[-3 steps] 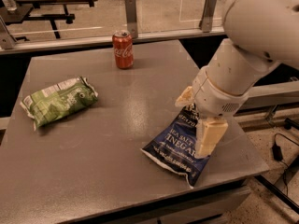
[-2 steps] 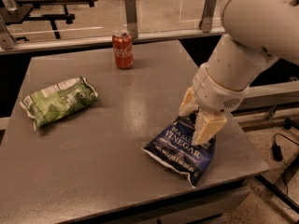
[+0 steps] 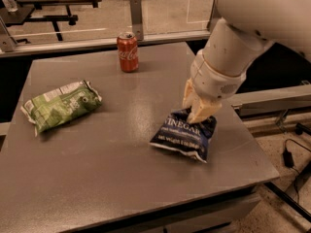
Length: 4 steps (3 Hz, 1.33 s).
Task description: Move blue chip bag near coke can
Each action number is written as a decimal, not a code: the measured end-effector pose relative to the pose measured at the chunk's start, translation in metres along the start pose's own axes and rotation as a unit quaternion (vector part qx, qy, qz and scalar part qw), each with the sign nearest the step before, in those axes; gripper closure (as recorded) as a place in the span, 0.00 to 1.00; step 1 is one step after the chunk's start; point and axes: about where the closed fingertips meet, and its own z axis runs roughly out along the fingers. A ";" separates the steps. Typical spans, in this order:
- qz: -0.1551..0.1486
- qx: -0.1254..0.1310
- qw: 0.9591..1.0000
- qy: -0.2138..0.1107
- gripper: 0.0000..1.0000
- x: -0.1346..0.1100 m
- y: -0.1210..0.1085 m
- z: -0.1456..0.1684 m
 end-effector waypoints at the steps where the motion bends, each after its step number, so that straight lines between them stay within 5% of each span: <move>1: -0.006 0.013 1.000 -0.001 1.00 -0.006 -0.026 -0.002; 4: 0.052 0.048 0.997 -0.041 1.00 0.014 -0.151 -0.003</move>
Offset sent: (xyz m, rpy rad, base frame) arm 0.1209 0.0311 0.0290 0.0924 -0.0411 -0.0786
